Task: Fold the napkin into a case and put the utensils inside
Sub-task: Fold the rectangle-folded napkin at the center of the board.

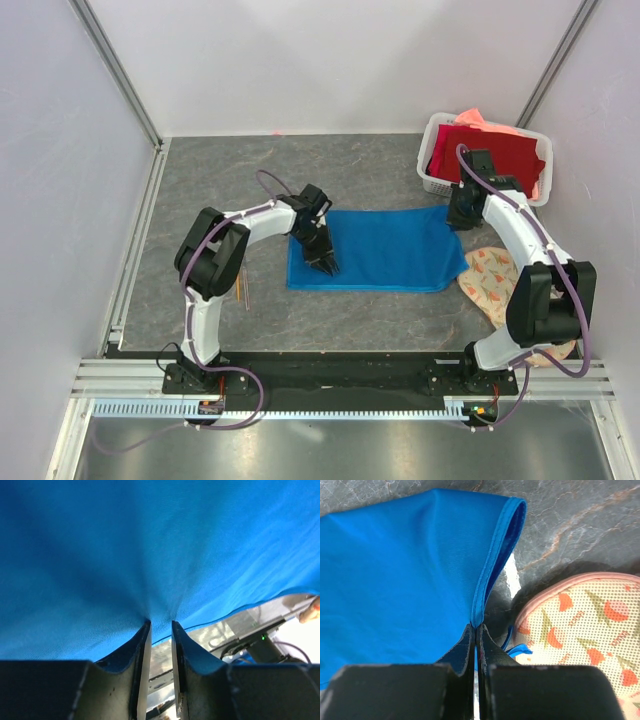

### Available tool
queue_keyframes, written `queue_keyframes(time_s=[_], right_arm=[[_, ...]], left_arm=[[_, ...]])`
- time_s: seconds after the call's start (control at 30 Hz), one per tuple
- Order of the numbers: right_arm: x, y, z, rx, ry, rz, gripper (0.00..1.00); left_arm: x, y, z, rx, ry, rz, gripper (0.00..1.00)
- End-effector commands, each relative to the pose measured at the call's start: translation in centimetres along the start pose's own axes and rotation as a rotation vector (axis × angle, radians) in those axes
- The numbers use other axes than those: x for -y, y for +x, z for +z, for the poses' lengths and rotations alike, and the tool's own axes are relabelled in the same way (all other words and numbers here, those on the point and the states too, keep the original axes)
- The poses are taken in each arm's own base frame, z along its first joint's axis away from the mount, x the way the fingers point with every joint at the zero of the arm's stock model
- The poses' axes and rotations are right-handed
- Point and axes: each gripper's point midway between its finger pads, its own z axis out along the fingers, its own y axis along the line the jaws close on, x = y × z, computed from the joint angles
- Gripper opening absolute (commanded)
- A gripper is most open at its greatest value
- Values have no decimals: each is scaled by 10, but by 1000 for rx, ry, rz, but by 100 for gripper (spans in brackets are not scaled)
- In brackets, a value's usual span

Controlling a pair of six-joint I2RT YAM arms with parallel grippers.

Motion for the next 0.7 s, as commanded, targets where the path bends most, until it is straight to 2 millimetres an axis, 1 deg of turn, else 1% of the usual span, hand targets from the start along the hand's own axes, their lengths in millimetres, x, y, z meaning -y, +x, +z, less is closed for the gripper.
queue_keyframes(time_s=[0.0,0.07,0.1,0.17,0.2,0.23,0.27,0.3,0.33,0.37,0.4,0.43,0.47,0.5,0.57,0.6,0.63,0.67], right_arm=[[4,-16,-21,68,12,-15,0],[3,-16,-25,71,0,-19,0],[2,-15,-27,71,-5,-22,0],[-5,-14,-33,77,-21,-43,0],[-9,-14,-35,81,-30,-51,0],[-18,-11,-38,78,-47,-72,0],[-22,-10,-40,76,-57,-78,0],[-26,-10,-43,77,-70,-83,0],[-35,-7,-46,75,-89,-100,0],[-40,-6,-48,72,-100,-107,0],[-46,-5,-51,71,-112,-111,0],[-56,-2,-52,64,-129,-126,0],[-64,-1,-56,60,-154,-129,0],[-72,2,-56,54,-170,-121,0],[-94,7,-59,34,-225,-126,0],[-103,9,-60,25,-244,-101,0],[-117,15,-58,7,-269,-109,0],[-123,14,-59,11,-278,-102,0]], left_arm=[[23,12,12,-20,30,28,30],[25,15,11,-23,33,31,30],[29,16,5,-14,45,39,30],[31,15,-2,1,48,50,30],[34,14,-13,16,58,61,30],[37,15,-18,17,73,63,30],[36,18,-23,6,87,48,30],[36,16,-28,3,110,18,30],[42,19,-39,-3,153,17,30],[34,19,-41,0,146,2,30],[25,11,-47,23,143,-18,30],[19,7,-56,55,140,-27,30],[4,9,-54,51,120,-55,30],[-7,2,-59,69,117,-81,30],[-23,2,-61,84,98,-85,30],[-29,0,-63,93,90,-93,30],[-35,0,-63,106,72,-91,30],[-42,4,-62,104,56,-98,30]])
